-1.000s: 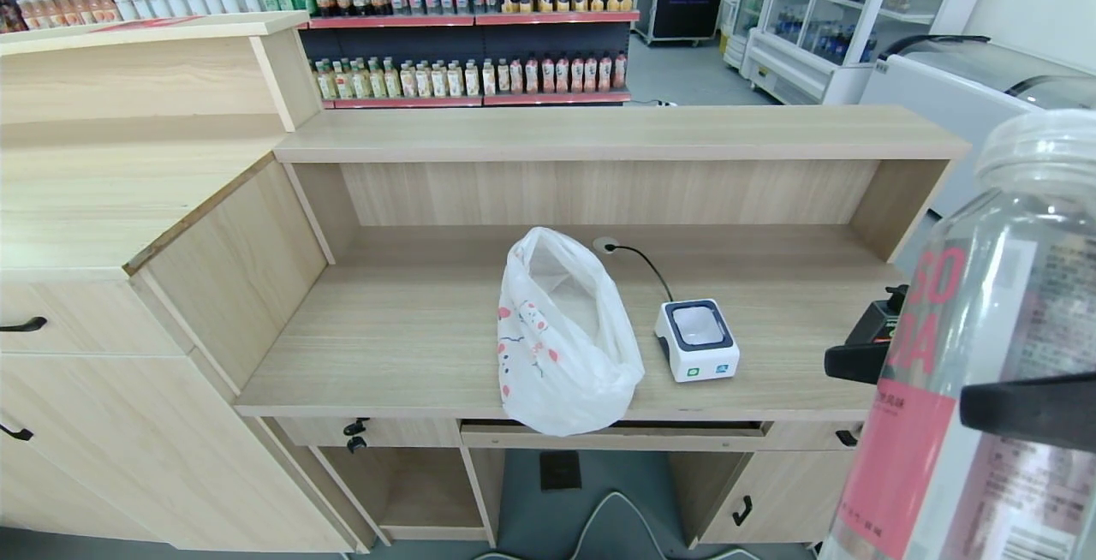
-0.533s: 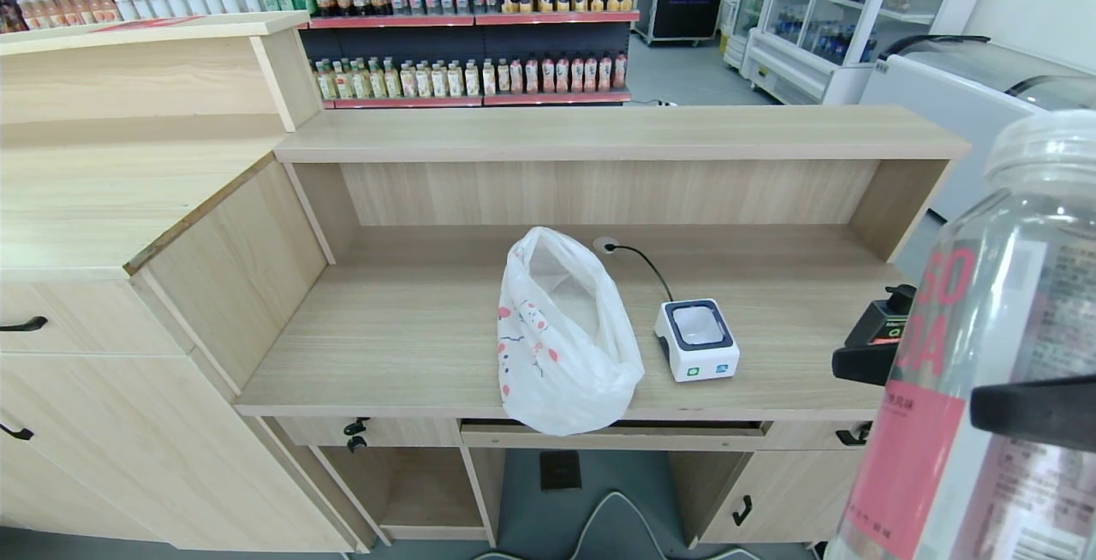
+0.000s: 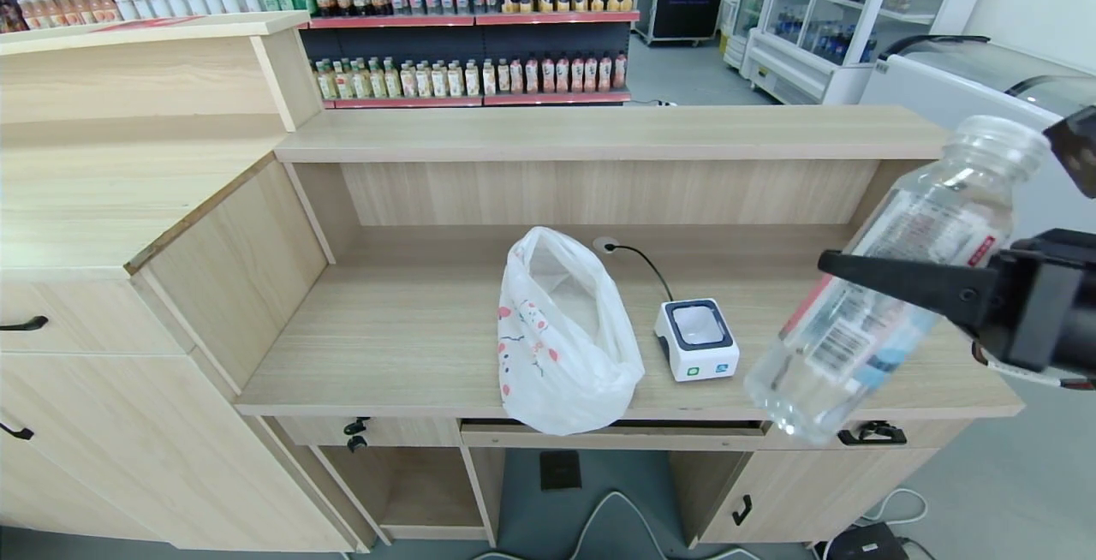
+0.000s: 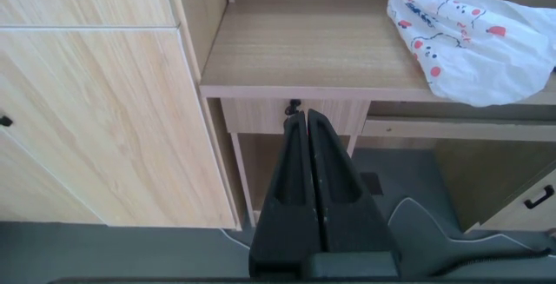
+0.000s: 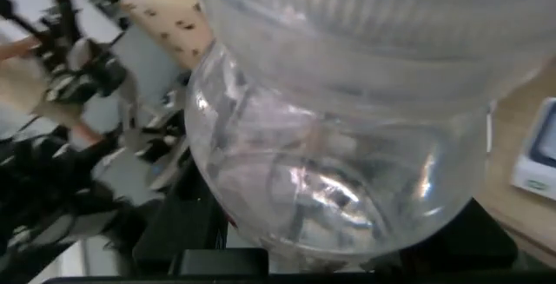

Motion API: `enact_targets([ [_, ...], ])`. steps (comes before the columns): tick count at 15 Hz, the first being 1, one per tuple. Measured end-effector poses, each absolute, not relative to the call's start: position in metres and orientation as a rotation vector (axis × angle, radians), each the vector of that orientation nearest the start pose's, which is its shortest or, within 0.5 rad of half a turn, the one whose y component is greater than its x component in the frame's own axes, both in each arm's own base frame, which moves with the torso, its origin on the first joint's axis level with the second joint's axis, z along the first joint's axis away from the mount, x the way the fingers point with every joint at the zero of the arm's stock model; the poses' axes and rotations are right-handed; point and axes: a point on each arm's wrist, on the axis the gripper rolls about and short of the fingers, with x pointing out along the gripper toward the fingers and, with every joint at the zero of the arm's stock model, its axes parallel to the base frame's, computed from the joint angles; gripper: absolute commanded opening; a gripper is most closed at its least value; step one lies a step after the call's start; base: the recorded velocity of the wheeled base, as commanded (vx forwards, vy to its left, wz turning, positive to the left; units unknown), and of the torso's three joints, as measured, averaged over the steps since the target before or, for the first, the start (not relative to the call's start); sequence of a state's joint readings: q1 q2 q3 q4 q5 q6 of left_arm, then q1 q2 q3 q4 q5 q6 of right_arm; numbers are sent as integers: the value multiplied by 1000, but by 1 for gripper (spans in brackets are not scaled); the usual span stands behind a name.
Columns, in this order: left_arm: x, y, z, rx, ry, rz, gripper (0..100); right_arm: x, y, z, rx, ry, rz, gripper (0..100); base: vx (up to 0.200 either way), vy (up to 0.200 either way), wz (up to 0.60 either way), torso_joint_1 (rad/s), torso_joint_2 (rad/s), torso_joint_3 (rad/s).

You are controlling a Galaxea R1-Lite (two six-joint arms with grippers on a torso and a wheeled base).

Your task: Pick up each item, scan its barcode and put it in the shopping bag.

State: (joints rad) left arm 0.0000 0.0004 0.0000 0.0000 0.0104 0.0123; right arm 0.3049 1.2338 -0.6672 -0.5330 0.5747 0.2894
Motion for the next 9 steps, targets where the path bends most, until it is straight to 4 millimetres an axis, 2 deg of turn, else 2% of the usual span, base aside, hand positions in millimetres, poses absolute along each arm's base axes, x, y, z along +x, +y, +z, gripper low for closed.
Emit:
enact_targets([
  [2,-23,0,75,12,0,10,0,200,43,238,136,110,486,0,0,0,0,0,0,0],
  [3,-23,0,75,12,0,10,0,209,31,232,63,89,374,0,0,0,0,0,0,0],
  [4,-23,0,75,12,0,10,0,216,21,230,-14,38,318,0,0,0,0,0,0,0],
  [7,-23,0,75,12,0,10,0,229,-11,211,-387,3,175,0,0,0,0,0,0,0],
  [9,-23,0,75,12,0,10,0,235,-30,201,-542,-34,87,0,0,0,0,0,0,0],
])
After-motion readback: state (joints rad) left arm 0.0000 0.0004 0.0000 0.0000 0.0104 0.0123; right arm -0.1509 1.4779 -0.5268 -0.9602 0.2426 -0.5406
